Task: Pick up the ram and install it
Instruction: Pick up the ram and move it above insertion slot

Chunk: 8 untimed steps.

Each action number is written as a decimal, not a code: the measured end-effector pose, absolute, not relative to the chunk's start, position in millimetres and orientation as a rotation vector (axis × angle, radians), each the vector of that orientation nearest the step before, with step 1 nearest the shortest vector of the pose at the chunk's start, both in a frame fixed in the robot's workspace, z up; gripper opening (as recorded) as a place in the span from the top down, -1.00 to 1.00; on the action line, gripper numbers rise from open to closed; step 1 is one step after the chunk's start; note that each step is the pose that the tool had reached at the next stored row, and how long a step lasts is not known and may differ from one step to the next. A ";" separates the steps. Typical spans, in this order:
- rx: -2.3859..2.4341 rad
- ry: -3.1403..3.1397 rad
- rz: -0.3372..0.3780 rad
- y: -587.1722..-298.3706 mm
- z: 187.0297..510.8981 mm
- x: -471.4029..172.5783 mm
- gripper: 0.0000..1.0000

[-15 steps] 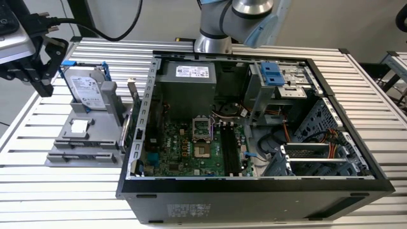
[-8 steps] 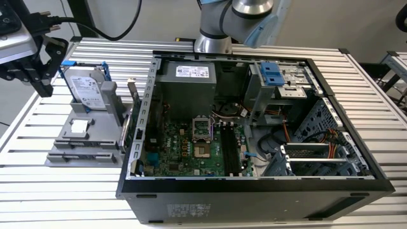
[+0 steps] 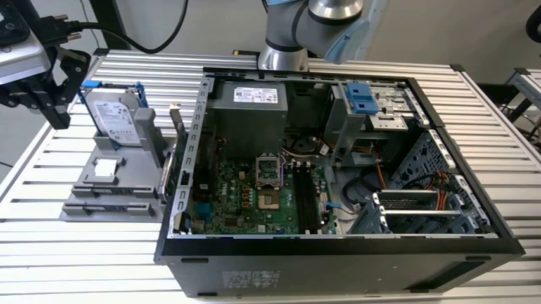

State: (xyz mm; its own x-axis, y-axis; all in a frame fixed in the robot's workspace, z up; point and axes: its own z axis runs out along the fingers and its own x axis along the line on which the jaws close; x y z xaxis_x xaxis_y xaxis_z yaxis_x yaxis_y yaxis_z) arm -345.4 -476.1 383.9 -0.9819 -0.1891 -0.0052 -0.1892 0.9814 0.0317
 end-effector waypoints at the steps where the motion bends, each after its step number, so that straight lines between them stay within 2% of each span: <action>1: -0.298 3.125 0.050 -476.1 384.0 -345.4 1.00; 8: -0.310 3.124 0.050 -476.1 384.0 -345.4 1.00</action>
